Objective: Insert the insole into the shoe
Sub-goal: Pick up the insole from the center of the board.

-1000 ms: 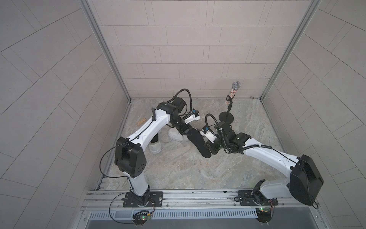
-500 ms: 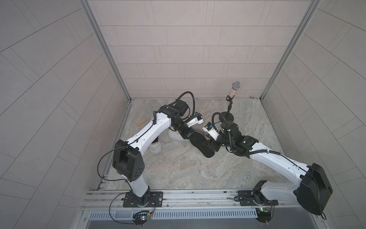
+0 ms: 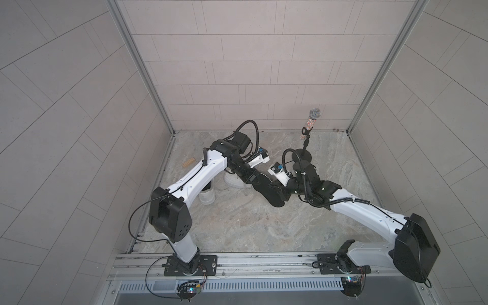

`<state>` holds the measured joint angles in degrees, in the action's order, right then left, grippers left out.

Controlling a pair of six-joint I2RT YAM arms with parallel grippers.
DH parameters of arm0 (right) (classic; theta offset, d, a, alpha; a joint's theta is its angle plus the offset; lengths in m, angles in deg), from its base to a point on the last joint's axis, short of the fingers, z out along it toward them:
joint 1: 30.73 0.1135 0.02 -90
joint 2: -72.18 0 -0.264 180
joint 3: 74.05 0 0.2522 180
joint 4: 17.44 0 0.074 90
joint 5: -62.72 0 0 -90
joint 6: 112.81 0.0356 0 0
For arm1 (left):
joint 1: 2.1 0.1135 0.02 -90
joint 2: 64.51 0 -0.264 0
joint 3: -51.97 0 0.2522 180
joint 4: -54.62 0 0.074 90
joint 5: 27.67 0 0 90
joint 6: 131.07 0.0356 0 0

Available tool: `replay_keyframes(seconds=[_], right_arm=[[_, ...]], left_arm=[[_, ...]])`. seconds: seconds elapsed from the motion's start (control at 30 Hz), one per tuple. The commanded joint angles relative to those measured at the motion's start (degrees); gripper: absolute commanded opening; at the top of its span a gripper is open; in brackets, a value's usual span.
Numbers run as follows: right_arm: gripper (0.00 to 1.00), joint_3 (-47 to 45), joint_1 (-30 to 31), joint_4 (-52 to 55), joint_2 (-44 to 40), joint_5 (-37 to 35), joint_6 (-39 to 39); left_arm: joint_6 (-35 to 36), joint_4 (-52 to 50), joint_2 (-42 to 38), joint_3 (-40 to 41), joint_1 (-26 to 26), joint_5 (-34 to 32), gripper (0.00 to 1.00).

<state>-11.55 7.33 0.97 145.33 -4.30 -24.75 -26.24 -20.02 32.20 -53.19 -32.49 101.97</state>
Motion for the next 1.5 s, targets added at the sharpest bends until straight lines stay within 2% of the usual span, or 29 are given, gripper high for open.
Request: replay_keyframes(seconds=[0.0,0.07,0.13,0.23,0.33,0.57,0.8,0.87,1.27,1.47], right_arm=[[0.03,-2.2,4.8,-4.4,-1.6,-17.7,-2.7],[0.06,-4.7,7.7,-9.4,-1.2,-23.1,-6.3],[0.13,-7.0,9.9,-14.4,-0.6,-25.4,-9.5],[0.33,-8.5,11.0,-18.6,0.8,-24.5,-12.3],[0.44,-9.2,11.3,-21.4,1.8,-21.4,-14.2],[0.55,-9.4,11.3,-22.7,2.2,-16.6,-14.5],[0.70,-9.6,11.4,-20.5,1.4,-6.0,-11.4],[0.72,-10.0,11.4,-21.5,1.8,-5.8,-10.1],[0.75,-12.6,12.4,-31.9,3.9,-18.0,-8.9],[0.72,-15.2,12.7,-34.3,3.3,-19.8,-9.5]], left_arm=[[-7.7,0.5,0.4,-1.5,0.3,-0.4,0.00],[-10.5,0.9,0.6,-0.7,0.3,0.6,0.00],[-11.6,0.7,0.5,0.1,0.3,0.5,0.00],[-12.6,-0.3,0.3,0.6,0.5,0.8,0.00],[-13.5,0.3,-0.6,1.7,0.5,1.7,0.00],[-12.7,0.2,-2.6,3.0,0.5,1.5,0.00],[-15.5,1.4,-2.9,3.1,0.6,2.3,0.00],[-16.2,1.9,-3.2,3.3,0.6,3.1,0.00],[-18.7,2.8,-5.4,4.6,0.6,3.2,0.00],[-19.3,3.7,-5.1,5.3,0.7,3.8,0.00]])
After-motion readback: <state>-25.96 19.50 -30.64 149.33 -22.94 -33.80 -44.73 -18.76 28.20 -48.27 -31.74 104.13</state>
